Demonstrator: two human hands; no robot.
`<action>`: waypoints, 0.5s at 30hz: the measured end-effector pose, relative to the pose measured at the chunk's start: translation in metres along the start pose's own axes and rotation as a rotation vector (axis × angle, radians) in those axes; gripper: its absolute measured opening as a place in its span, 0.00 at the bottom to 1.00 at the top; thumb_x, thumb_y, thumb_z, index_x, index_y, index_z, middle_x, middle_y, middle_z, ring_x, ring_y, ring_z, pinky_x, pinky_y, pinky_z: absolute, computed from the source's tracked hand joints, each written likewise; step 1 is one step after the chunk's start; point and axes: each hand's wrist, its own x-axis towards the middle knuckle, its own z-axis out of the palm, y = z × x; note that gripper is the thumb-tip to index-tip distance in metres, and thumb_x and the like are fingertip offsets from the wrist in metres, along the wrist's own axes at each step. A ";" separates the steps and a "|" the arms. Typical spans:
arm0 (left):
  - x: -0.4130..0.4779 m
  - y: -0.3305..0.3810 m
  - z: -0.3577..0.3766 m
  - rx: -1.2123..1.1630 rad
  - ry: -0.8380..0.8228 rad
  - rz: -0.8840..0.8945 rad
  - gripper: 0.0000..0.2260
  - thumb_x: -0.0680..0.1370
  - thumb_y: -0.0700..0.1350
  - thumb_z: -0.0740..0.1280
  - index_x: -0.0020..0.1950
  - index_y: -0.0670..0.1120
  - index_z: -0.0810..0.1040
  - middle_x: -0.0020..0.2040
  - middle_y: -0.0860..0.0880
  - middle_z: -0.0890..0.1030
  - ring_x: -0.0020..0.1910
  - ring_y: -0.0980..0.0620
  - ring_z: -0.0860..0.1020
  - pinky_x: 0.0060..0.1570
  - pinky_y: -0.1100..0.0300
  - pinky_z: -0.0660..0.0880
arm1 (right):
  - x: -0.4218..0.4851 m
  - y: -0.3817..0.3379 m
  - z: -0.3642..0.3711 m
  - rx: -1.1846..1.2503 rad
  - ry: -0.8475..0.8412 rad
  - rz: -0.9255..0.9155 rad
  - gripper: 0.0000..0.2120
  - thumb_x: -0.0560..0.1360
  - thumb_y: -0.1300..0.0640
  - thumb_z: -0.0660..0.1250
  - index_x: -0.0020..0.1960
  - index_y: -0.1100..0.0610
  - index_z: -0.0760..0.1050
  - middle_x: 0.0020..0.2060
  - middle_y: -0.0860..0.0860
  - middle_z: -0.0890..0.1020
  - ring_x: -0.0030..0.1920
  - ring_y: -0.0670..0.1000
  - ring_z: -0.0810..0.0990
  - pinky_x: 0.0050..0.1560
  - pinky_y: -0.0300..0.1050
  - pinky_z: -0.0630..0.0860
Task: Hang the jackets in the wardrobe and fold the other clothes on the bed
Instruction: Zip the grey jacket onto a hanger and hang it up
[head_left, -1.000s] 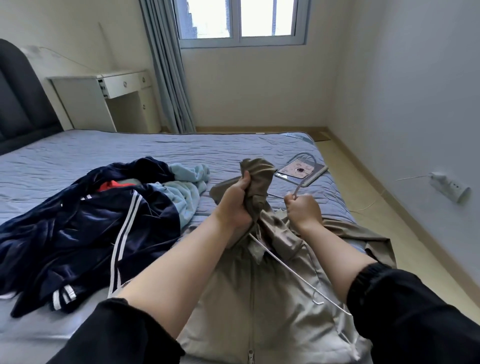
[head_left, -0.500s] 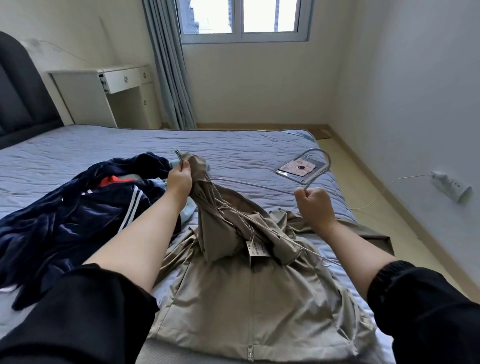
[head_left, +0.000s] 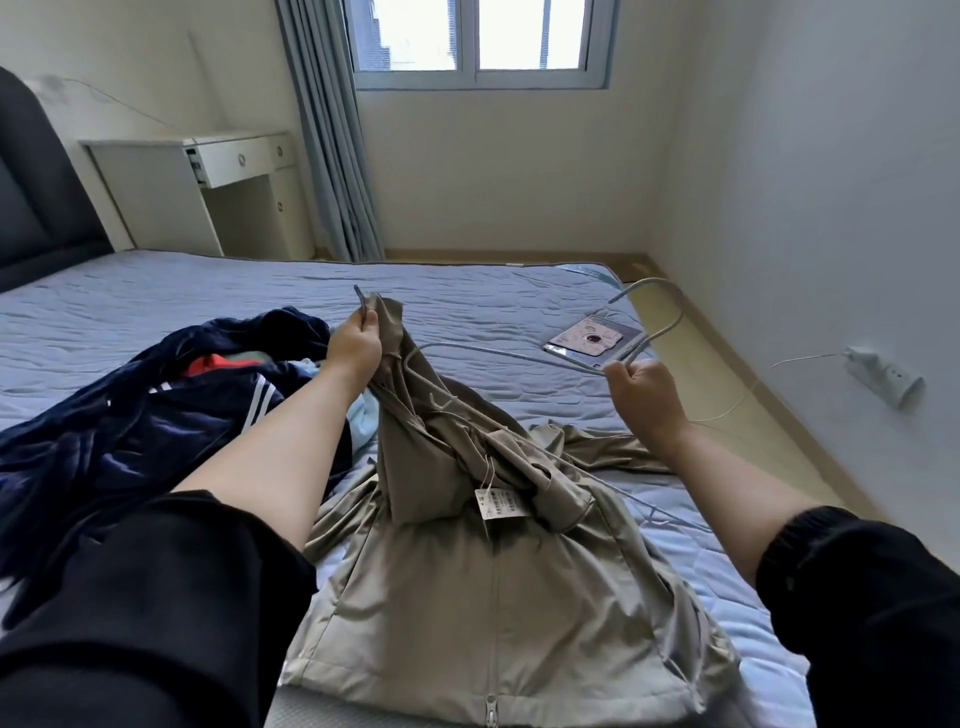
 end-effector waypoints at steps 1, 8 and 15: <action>-0.003 0.003 0.002 -0.046 -0.053 0.007 0.18 0.84 0.48 0.52 0.70 0.44 0.70 0.60 0.43 0.76 0.56 0.45 0.75 0.51 0.60 0.68 | -0.002 -0.001 0.002 -0.002 -0.013 -0.005 0.20 0.68 0.53 0.58 0.21 0.53 0.55 0.14 0.46 0.57 0.18 0.47 0.57 0.19 0.36 0.55; -0.033 0.040 0.021 -0.370 -0.312 -0.070 0.15 0.84 0.45 0.54 0.67 0.40 0.71 0.50 0.44 0.80 0.50 0.45 0.78 0.45 0.62 0.78 | -0.013 -0.002 0.028 -0.054 -0.158 -0.014 0.21 0.68 0.52 0.57 0.19 0.53 0.56 0.13 0.46 0.58 0.16 0.47 0.58 0.20 0.35 0.56; -0.100 0.071 0.077 -1.080 -0.423 -0.407 0.16 0.83 0.53 0.56 0.60 0.43 0.75 0.43 0.43 0.81 0.40 0.46 0.78 0.42 0.53 0.75 | -0.012 -0.014 0.072 -0.064 0.034 0.282 0.19 0.77 0.55 0.58 0.30 0.61 0.69 0.31 0.61 0.75 0.35 0.56 0.71 0.37 0.45 0.62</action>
